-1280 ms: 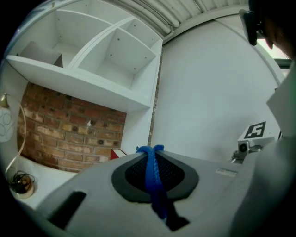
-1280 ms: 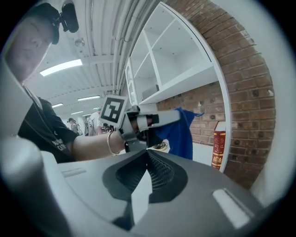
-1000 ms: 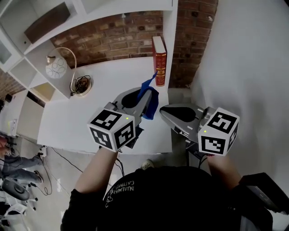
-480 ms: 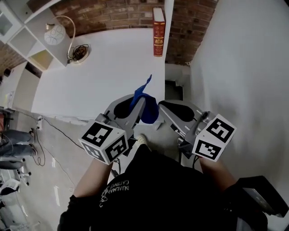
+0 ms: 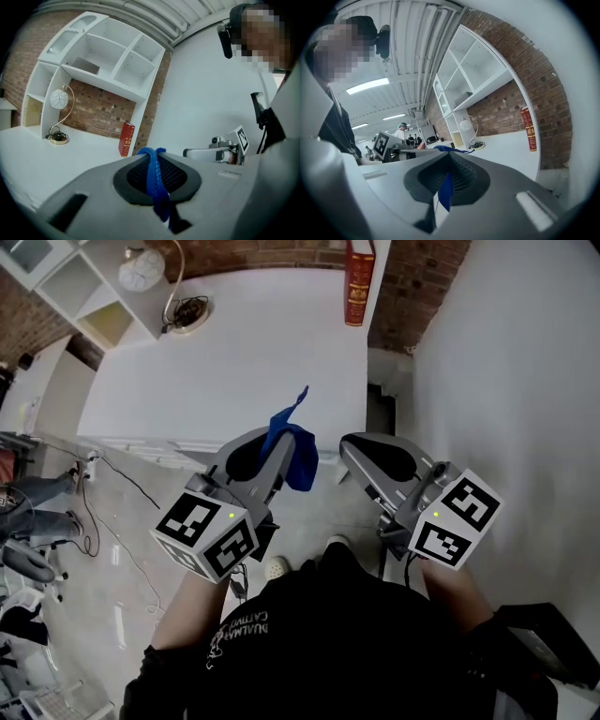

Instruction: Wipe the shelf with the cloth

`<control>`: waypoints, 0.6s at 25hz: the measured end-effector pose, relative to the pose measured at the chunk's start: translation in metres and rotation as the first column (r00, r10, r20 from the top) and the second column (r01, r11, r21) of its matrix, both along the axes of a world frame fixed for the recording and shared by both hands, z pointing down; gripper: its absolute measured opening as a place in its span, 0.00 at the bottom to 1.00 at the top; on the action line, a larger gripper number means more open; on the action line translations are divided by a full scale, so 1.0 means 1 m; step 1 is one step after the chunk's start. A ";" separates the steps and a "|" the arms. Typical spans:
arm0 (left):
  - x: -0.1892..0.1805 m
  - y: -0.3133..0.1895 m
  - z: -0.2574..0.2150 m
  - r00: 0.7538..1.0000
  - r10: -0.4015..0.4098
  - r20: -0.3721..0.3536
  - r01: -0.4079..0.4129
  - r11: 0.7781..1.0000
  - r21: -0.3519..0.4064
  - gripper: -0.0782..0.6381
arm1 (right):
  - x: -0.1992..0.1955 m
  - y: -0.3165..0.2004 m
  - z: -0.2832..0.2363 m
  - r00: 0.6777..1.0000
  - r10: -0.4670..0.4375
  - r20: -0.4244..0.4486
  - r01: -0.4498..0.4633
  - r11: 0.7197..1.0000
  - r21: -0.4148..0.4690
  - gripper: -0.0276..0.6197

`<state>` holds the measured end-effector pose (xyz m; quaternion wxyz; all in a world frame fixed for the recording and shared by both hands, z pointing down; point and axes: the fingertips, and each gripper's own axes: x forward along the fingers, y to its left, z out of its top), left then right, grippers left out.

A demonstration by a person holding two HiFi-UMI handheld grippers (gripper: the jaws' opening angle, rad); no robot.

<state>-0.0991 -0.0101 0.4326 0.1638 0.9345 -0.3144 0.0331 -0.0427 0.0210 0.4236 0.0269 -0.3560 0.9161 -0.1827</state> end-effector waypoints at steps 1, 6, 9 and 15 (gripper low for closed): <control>-0.008 0.003 -0.002 1.000 0.007 -0.008 -0.007 1.000 0.001 0.14 | -0.006 0.003 0.001 1.000 0.011 -0.006 -0.011 1.000 -0.001 0.05; -0.043 0.023 -0.002 0.997 0.072 -0.008 -0.071 0.997 0.008 0.14 | -0.038 0.017 0.003 0.995 0.096 -0.021 -0.096 0.995 0.008 0.05; -0.071 0.040 -0.005 0.994 0.113 -0.007 -0.113 0.993 0.016 0.14 | -0.057 0.030 0.002 0.987 0.159 -0.024 -0.159 0.987 0.008 0.05; -0.114 0.056 -0.001 0.989 0.145 -0.005 -0.145 0.989 0.014 0.14 | -0.087 0.045 0.003 0.974 0.221 -0.054 -0.221 0.975 0.012 0.05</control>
